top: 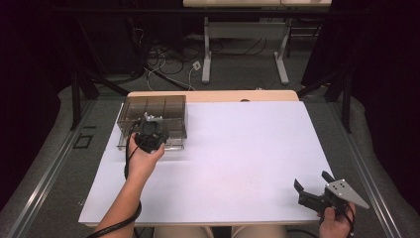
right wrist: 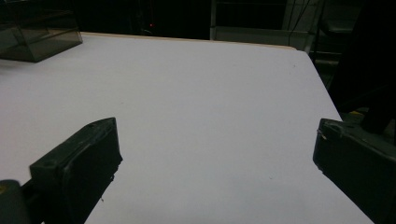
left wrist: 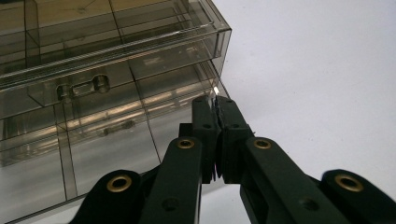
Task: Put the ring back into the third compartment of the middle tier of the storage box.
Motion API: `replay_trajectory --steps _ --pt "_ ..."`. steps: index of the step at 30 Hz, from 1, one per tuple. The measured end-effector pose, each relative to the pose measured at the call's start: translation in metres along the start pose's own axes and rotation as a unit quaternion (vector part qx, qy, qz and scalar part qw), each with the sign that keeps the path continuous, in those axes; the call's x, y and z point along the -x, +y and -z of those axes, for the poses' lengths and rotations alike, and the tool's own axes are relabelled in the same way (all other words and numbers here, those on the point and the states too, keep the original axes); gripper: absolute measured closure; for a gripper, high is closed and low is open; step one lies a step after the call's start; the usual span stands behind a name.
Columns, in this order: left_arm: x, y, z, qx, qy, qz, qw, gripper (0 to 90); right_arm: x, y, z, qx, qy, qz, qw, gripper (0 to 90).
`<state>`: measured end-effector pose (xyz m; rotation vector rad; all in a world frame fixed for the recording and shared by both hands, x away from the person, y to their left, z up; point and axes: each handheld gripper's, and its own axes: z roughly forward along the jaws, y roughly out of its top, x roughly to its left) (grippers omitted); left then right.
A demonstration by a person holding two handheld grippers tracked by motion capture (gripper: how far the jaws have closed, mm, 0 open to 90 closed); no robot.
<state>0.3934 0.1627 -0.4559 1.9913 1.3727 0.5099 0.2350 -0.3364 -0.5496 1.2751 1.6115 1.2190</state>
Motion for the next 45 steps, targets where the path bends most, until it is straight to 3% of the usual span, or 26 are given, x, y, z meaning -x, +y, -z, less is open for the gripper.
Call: replay_trajectory --steps 30,45 --pt "-0.008 -0.005 -0.028 0.002 0.023 0.049 0.9985 87.8 0.000 0.000 0.000 0.004 0.002 0.006 1.0000 0.4" --pt "-0.009 -0.008 -0.036 0.000 0.029 0.057 0.9980 87.7 0.000 0.000 0.000 0.001 0.003 0.004 1.0000 0.4"
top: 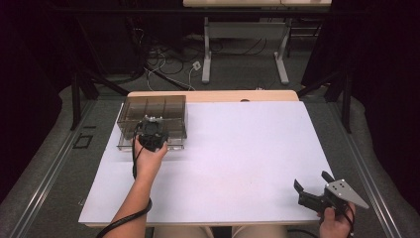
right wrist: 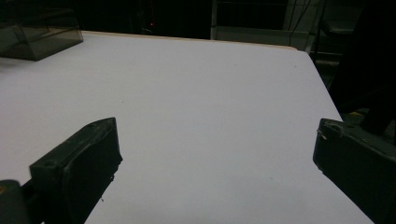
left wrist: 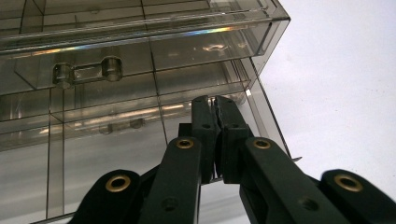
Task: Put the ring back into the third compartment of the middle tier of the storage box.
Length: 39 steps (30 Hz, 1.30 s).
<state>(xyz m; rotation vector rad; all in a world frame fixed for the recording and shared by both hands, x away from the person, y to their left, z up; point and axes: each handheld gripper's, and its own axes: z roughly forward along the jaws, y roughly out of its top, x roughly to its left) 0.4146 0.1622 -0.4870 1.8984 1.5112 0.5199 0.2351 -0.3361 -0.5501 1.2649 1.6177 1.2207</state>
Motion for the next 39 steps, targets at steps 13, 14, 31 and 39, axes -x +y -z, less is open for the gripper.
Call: replay_trajectory --steps 13,14,31,39 --pt "0.002 -0.001 -0.001 0.003 -0.006 -0.002 1.0000 83.0 0.000 0.000 0.000 0.002 0.001 0.001 1.0000 0.4" --pt "0.002 -0.002 -0.001 0.007 -0.005 -0.003 1.0000 82.4 0.000 0.000 0.000 0.001 -0.002 0.000 1.0000 0.3" --pt "0.001 -0.007 0.010 0.038 -0.031 0.006 0.9988 60.7 0.000 0.000 0.000 0.002 0.000 0.000 1.0000 0.3" --pt "-0.001 -0.011 0.018 0.060 -0.048 0.009 0.9970 51.7 -0.001 0.000 0.000 0.003 -0.001 -0.002 1.0000 0.4"
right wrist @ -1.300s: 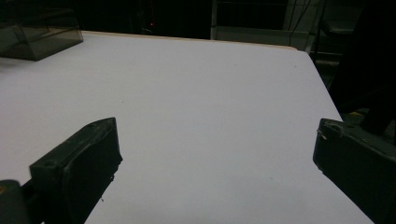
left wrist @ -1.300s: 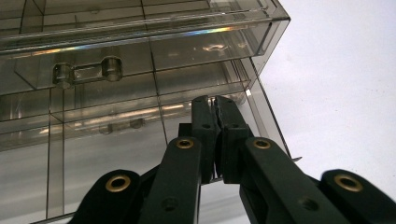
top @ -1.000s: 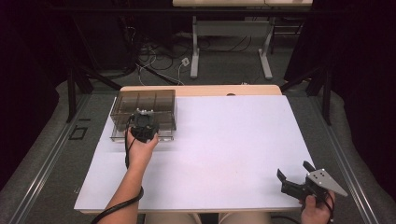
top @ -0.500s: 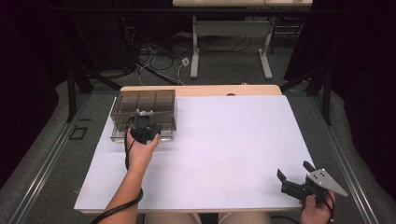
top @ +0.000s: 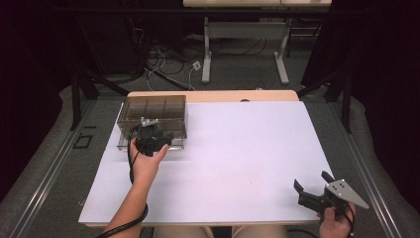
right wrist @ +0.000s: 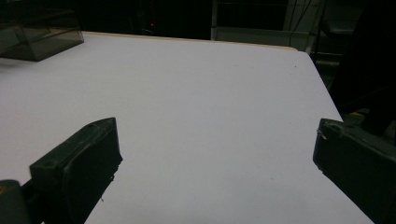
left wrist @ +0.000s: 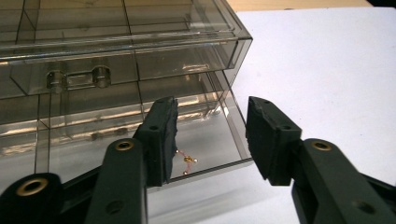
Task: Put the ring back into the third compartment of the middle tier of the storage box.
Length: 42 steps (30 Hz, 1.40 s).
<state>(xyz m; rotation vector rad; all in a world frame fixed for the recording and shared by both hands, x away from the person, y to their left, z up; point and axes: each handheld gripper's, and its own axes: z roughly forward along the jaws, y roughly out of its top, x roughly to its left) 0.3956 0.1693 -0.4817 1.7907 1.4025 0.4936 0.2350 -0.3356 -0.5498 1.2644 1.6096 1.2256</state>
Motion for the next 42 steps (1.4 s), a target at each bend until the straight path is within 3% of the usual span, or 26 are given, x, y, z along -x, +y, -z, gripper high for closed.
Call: replay_trajectory --steps 9,14,22,25,27,30,34,38,42 --pt "0.001 -0.004 0.011 0.021 -0.023 -0.006 0.9995 42.7 0.000 0.000 0.000 0.000 0.001 0.001 1.0000 0.4" --pt "0.001 -0.005 0.016 0.033 -0.038 -0.020 0.9985 37.7 0.000 0.000 0.000 -0.001 0.001 0.004 1.0000 0.4" --pt "-0.001 -0.012 0.028 0.064 -0.070 -0.048 0.9944 36.7 0.000 0.000 0.000 -0.002 0.000 0.003 1.0000 0.4" --pt "-0.001 -0.015 0.032 0.064 -0.071 -0.050 0.9941 36.2 0.000 0.000 0.000 -0.001 0.001 0.003 1.0000 0.4" --pt "-0.001 -0.018 0.036 0.064 -0.085 -0.046 0.9933 35.3 -0.001 0.000 0.000 -0.003 -0.001 0.003 1.0000 0.4" --pt "-0.001 -0.023 0.039 0.060 -0.091 -0.046 0.9930 29.3 -0.001 0.000 0.000 -0.004 0.000 0.004 1.0000 0.3" --pt "-0.001 -0.029 0.043 0.062 -0.101 -0.030 0.9925 19.0 -0.001 0.000 0.000 -0.001 0.002 0.005 1.0000 0.4" --pt "0.000 -0.037 0.048 0.061 -0.092 -0.045 0.9929 14.9 -0.001 0.000 0.000 -0.002 0.000 0.004 1.0000 0.4" --pt "0.000 -0.047 0.053 0.061 -0.112 -0.062 0.9899 0.0 -0.001 0.000 0.000 -0.001 0.000 0.004 1.0000 0.4"
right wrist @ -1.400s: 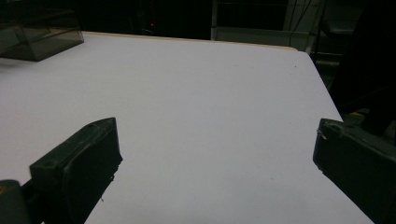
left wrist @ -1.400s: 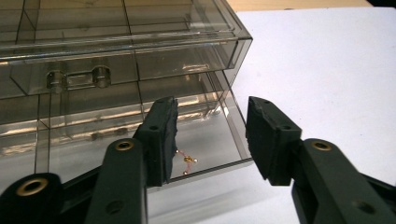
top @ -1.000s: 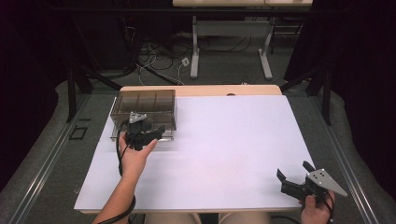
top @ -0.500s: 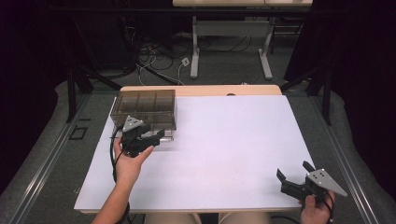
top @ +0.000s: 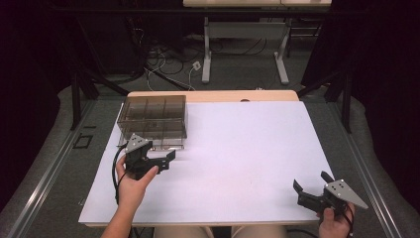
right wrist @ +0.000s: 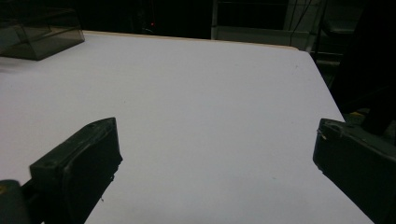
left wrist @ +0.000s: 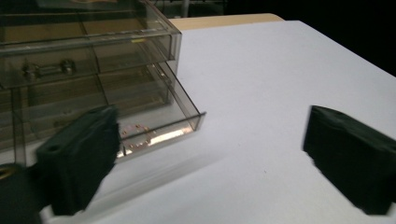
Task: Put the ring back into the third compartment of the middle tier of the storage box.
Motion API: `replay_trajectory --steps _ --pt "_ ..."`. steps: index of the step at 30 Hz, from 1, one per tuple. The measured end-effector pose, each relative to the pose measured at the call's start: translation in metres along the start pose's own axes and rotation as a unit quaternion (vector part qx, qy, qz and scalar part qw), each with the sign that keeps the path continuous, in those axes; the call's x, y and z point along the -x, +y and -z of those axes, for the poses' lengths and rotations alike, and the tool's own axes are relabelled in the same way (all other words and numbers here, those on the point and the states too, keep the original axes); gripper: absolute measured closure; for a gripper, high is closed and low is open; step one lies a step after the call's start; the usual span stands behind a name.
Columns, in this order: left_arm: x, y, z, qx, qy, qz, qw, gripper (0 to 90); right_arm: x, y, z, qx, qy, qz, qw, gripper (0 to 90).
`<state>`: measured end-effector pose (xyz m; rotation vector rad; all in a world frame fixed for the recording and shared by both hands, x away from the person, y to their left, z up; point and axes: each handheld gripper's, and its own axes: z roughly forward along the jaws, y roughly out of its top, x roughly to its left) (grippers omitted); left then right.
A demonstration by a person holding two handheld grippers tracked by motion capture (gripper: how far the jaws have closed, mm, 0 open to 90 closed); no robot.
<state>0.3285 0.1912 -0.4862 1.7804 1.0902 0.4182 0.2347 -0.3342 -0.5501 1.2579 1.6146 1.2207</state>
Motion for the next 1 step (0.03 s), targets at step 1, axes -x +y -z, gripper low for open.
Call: replay_trajectory --steps 1 --pt "0.0011 -0.0026 0.0015 0.002 -0.001 -0.003 1.0000 0.4 0.0000 -0.0001 0.0001 0.000 0.000 -0.001 1.0000 0.4"
